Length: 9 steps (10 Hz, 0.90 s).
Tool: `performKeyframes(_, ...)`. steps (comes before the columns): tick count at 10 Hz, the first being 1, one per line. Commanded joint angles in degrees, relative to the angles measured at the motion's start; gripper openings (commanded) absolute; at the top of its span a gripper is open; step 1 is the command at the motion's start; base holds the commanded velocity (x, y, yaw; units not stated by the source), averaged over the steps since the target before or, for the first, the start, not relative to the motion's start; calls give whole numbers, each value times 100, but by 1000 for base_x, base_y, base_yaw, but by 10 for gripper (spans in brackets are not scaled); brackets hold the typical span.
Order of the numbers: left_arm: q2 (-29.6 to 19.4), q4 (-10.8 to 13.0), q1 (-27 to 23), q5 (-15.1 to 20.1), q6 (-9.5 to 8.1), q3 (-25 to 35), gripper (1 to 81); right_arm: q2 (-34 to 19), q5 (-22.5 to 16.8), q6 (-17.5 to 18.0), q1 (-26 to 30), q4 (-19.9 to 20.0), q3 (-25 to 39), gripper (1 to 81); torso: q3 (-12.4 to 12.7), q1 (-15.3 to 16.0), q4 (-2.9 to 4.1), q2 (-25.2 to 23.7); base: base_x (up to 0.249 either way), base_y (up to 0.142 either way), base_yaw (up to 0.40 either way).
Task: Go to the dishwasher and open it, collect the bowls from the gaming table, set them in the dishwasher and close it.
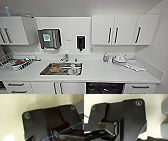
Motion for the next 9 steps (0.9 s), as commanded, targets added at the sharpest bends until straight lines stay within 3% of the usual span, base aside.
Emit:
performKeyframes(1,-37,-66,-342,263,-3,-20,811,0,-269,7,284,12,5,811,0,0,0,0,0,0,0)
performKeyframes(9,-81,-101,-333,263,-12,-20,811,0,-269,-1,274,12,4,811,0,0,0,0,0,0,0)
